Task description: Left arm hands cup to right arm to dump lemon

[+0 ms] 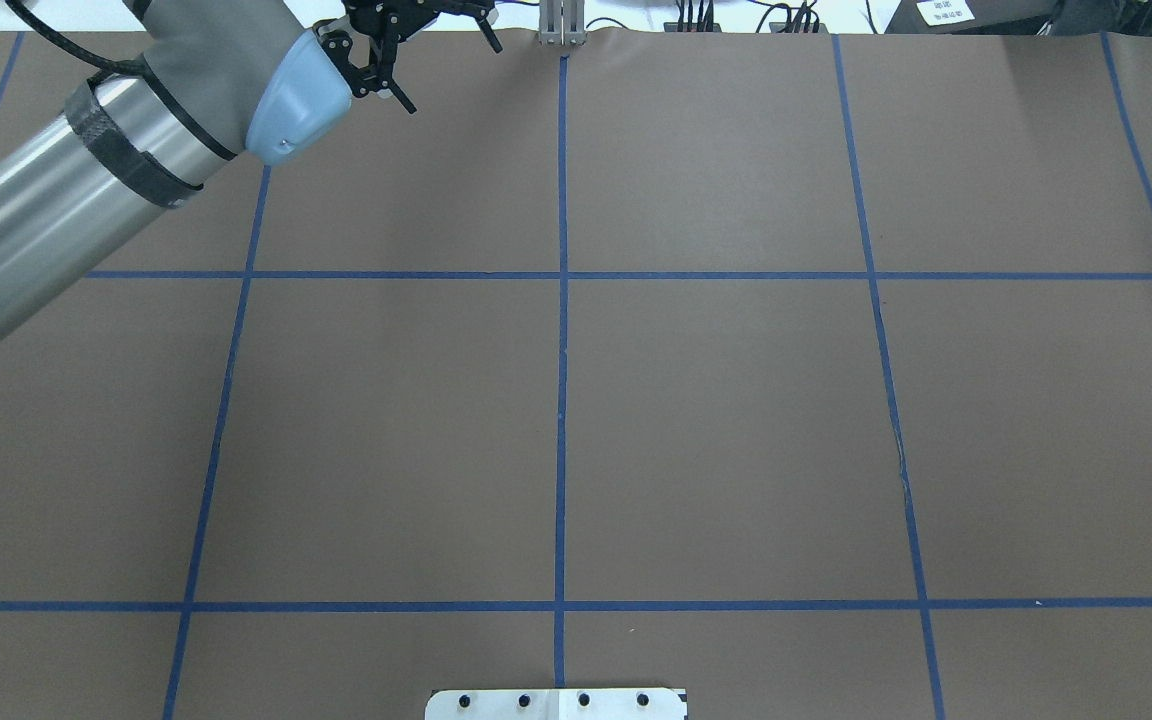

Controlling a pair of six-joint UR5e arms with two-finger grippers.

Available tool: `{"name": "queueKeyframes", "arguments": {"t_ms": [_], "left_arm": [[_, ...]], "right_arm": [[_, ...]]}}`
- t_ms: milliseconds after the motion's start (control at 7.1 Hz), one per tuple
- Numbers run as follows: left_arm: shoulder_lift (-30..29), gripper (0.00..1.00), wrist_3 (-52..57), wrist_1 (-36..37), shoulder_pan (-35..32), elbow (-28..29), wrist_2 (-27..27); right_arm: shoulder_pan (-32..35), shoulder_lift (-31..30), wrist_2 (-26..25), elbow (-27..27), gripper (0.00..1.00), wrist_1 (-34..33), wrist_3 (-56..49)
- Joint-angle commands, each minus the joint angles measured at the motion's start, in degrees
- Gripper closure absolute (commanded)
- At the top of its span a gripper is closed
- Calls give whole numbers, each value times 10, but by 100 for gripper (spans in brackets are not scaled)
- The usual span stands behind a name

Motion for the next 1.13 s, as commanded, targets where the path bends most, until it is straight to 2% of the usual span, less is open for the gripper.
{"name": "queueKeyframes", "arguments": {"t_ms": [0, 282, 423, 564, 846, 987], "left_arm": [[6, 0, 8, -3, 0, -1, 0], [11, 0, 28, -3, 0, -4, 0], [14, 0, 35, -3, -1, -4, 0], [14, 0, 36, -3, -3, -5, 0], [14, 0, 36, -2, -4, -8, 0], [14, 0, 36, -2, -5, -8, 0]], "right_arm": [[23, 92, 32, 89, 69, -247, -120], [0, 198, 23, 92, 68, -436, -262], [-42, 236, -13, 92, 69, -490, -302], [-111, 257, -76, 95, 68, -530, -358], [-240, 308, -236, 119, 68, -647, -439], [-322, 321, -332, 132, 68, -674, -444]]}}
